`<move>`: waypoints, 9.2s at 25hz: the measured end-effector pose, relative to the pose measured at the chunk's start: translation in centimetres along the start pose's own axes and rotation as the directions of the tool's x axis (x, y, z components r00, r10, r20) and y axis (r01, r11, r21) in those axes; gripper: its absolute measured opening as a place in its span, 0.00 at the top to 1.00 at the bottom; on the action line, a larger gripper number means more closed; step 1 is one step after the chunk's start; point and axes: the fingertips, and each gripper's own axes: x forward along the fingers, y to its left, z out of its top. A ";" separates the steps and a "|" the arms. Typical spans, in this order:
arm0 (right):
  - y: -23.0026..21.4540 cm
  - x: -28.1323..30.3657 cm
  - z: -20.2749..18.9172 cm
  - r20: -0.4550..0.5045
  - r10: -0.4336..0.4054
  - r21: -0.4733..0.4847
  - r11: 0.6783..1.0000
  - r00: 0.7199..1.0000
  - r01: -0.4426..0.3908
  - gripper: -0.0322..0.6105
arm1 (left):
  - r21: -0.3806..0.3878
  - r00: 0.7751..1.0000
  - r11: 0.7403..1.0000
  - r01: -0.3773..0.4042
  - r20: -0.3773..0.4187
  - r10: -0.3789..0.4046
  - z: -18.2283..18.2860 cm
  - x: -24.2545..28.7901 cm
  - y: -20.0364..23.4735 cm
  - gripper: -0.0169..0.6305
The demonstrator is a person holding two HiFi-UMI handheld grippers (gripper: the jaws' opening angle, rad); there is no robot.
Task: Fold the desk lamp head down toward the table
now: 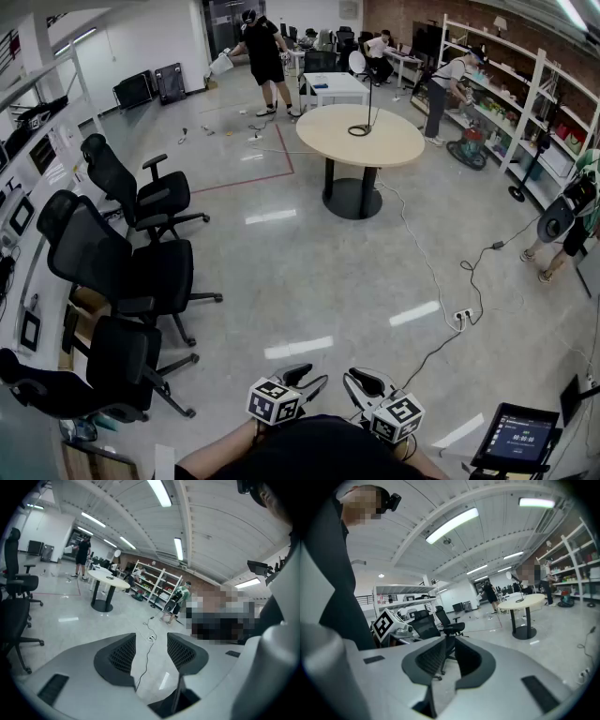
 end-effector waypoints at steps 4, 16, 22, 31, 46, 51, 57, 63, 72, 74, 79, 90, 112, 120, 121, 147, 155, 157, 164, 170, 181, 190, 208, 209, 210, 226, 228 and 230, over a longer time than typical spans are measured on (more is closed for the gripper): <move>0.4 0.1 0.2 -0.019 0.012 -0.001 1.000 1.000 -0.012 0.85 | -0.010 1.000 1.000 -0.014 0.012 0.014 0.3 -0.6 -0.1 0.64; 1.7 2.7 0.5 0.000 -0.051 0.029 0.998 0.999 0.051 0.84 | -0.073 0.996 0.997 -0.024 0.084 0.030 0.3 -4.4 3.5 0.64; 3.3 3.9 0.4 -0.037 -0.089 0.009 0.996 0.995 0.090 0.84 | -0.094 0.993 0.995 0.017 0.117 -0.006 0.1 -5.7 4.5 0.64; 6.8 5.6 -1.2 -0.084 -0.113 0.026 0.993 0.990 0.115 0.84 | -0.144 0.994 0.989 0.042 0.111 -0.026 -2.4 -8.4 6.7 0.64; 1.5 15.6 -1.0 -0.105 0.096 0.105 0.991 0.990 -0.085 0.84 | -0.250 0.972 0.946 -0.209 0.056 0.229 -1.1 -8.1 15.1 0.64; -3.4 17.2 0.3 -0.097 0.112 0.102 0.990 0.989 -0.102 0.85 | -0.260 0.978 0.948 -0.185 0.045 0.203 0.8 -2.2 17.0 0.64; -8.0 17.3 1.3 -0.106 0.114 0.126 0.987 0.988 -0.100 0.84 | -0.239 0.973 0.952 -0.193 0.079 0.217 5.0 2.4 17.1 0.64; -12.6 17.3 2.2 -0.113 0.117 0.148 0.984 0.987 -0.099 0.84 | -0.243 0.965 0.949 -0.201 0.117 0.234 7.9 4.8 17.2 0.64; -15.6 18.2 1.7 -0.137 0.097 0.192 0.979 0.986 -0.070 0.84 | -0.275 0.971 0.942 -0.193 0.088 0.224 9.6 6.3 17.5 0.64; -15.9 19.2 1.6 -0.143 0.084 0.191 0.980 0.986 -0.056 0.84 | -0.279 0.975 0.943 -0.180 0.079 0.209 9.5 6.8 18.7 0.64; -17.7 21.8 3.1 -0.139 0.001 0.190 0.981 0.990 0.026 0.84 | -0.253 0.987 0.961 -0.114 0.079 0.138 12.0 8.3 21.8 0.64; -20.6 28.9 7.5 -0.122 -0.137 0.160 0.975 0.983 0.156 0.85 | -0.188 0.998 0.982 0.013 0.056 -0.003 18.4 11.2 28.6 0.64; -28.9 38.3 9.9 -0.154 -0.118 0.227 0.962 0.981 0.152 0.84 | -0.205 1.000 0.979 -0.017 -0.022 0.013 23.6 17.2 37.5 0.64; -36.0 39.7 13.6 -0.121 -0.023 0.226 0.973 0.992 0.050 0.85 | -0.169 0.996 0.981 -0.091 -0.010 0.091 29.0 23.2 37.4 0.64; -36.9 39.7 13.8 -0.119 -0.021 0.231 0.972 0.993 0.049 0.84 | -0.169 0.995 0.981 -0.100 -0.009 0.100 29.5 23.8 37.4 0.64; -53.3 36.3 17.0 -0.009 -0.225 0.332 0.919 0.974 0.215 0.84 | -0.032 0.993 0.999 0.006 -0.115 -0.010 37.2 38.8 37.0 0.64; -56.1 39.9 19.1 -0.039 -0.287 0.307 0.908 0.957 0.284 0.84 | -0.049 0.989 0.995 0.083 -0.119 -0.088 41.0 41.9 40.5 0.64; -56.6 41.0 19.6 -0.047 -0.296 0.300 0.907 0.954 0.296 0.84 | -0.084 0.990 0.993 0.081 -0.108 -0.090 41.7 42.1 42.1 0.64; -58.8 43.9 22.0 -0.076 -0.360 0.295 0.883 0.930 0.366 0.84 | -0.177 0.988 0.976 0.125 -0.064 -0.138 44.5 43.1 45.8 0.64; -59.7 46.4 22.4 -0.117 -0.383 0.312 0.862 0.916 0.400 0.85 | -0.235 0.985 0.962 0.135 -0.071 -0.156 45.0 43.6 49.3 0.64; -64.1 48.4 22.4 -0.128 -0.353 0.363 0.853 0.927 0.375 0.85 | -0.224 0.978 0.968 0.111 -0.149 -0.147 46.2 47.5 50.5 0.64; -72.5 49.7 26.4 -0.096 -0.284 0.336 0.893 0.954 0.299 0.84 | -0.208 0.992 0.977 0.043 -0.108 -0.067 51.9 54.1 50.9 0.64; -83.8 49.4 28.6 -0.092 -0.157 0.359 0.916 0.983 0.180 0.84 | -0.205 0.996 0.975 -0.088 -0.023 0.085 57.6 61.8 49.8 0.64; -83.9 49.6 28.6 -0.093 -0.149 0.364 0.915 0.984 0.173 0.84 | -0.211 0.995 0.972 -0.099 -0.020 0.097 57.7 61.7 50.0 0.64; -84.0 49.6 28.6 -0.094 -0.145 0.368 0.914 0.985 0.170 0.85 | -0.216 0.994 0.970 -0.110 -0.018 0.108 57.7 61.7 50.2 0.64; -91.8 48.2 31.4 -0.067 -0.347 0.393 0.853 0.936 0.344 0.84 | -0.109 0.998 0.994 0.027 -0.049 -0.032 64.4 70.2 51.0 0.64; -92.7 49.1 32.0 -0.069 -0.366 0.389 0.847 0.928 0.363 0.84 | -0.100 0.997 0.994 0.050 -0.045 -0.055 65.8 71.2 51.7 0.64; -93.4 50.2 32.4 -0.078 -0.376 0.385 0.843 0.923 0.376 0.84 | -0.099 0.997 0.993 0.066 -0.039 -0.070 66.9 71.8 52.7 0.64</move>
